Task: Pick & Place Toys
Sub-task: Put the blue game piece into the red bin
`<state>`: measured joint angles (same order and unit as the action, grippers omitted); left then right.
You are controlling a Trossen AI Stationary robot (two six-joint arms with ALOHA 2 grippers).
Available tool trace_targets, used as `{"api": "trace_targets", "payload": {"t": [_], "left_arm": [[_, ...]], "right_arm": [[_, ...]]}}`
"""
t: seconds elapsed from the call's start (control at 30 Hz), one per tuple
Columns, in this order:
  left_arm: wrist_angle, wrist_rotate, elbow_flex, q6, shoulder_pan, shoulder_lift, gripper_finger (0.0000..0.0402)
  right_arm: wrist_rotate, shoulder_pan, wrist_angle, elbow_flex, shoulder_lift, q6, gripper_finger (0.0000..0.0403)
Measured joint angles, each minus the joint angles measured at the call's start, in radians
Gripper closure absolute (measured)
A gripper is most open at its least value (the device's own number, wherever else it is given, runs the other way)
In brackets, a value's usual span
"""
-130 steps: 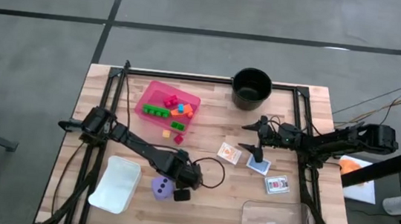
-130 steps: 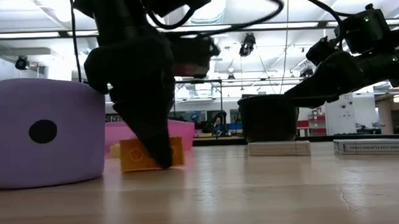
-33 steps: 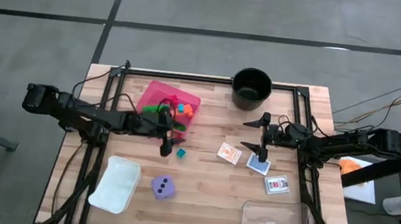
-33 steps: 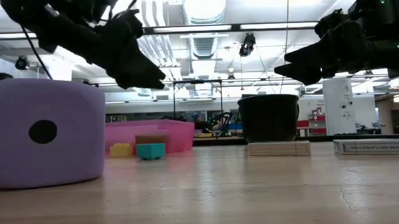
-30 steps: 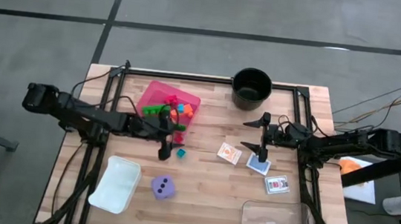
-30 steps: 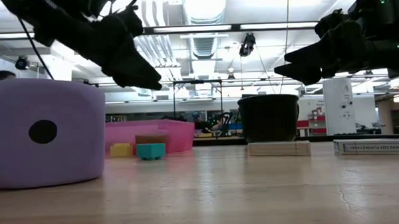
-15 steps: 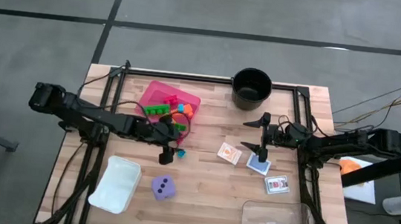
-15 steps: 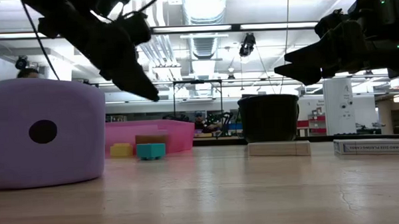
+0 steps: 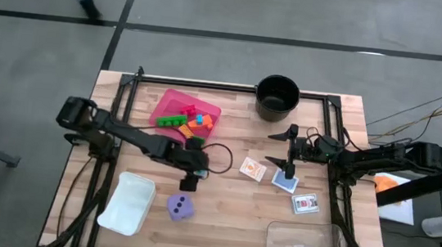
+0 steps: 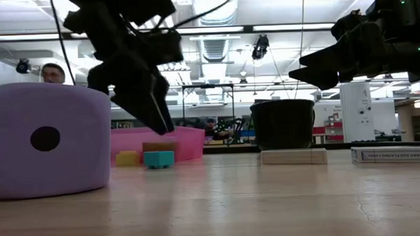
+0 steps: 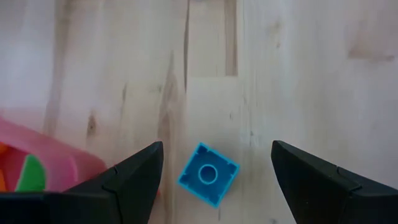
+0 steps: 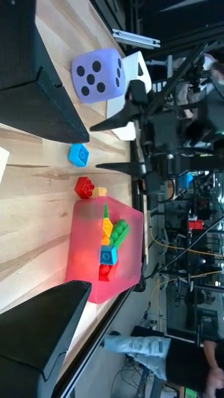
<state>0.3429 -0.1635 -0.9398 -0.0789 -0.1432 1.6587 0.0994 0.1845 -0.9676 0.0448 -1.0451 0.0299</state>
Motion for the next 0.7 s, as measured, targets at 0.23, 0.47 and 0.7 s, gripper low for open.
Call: {"api": "trace_targets", "payload": {"t": [0.23,0.47,0.7], "left_arm": [[0.076,0.000,-0.053,0.028,0.000,0.072,0.0099],[0.129,-0.025,-0.050,0.047,0.001,0.073,0.0099],[0.128,-0.027,-0.049,0.052,0.015,0.073,0.0099]], "right_arm": [[0.002,0.000,0.004,0.000,0.000,0.000,0.0025],[0.003,0.000,0.005,0.000,0.000,0.000,0.0025],[0.003,0.000,0.004,0.000,0.000,0.000,0.0025]]}}
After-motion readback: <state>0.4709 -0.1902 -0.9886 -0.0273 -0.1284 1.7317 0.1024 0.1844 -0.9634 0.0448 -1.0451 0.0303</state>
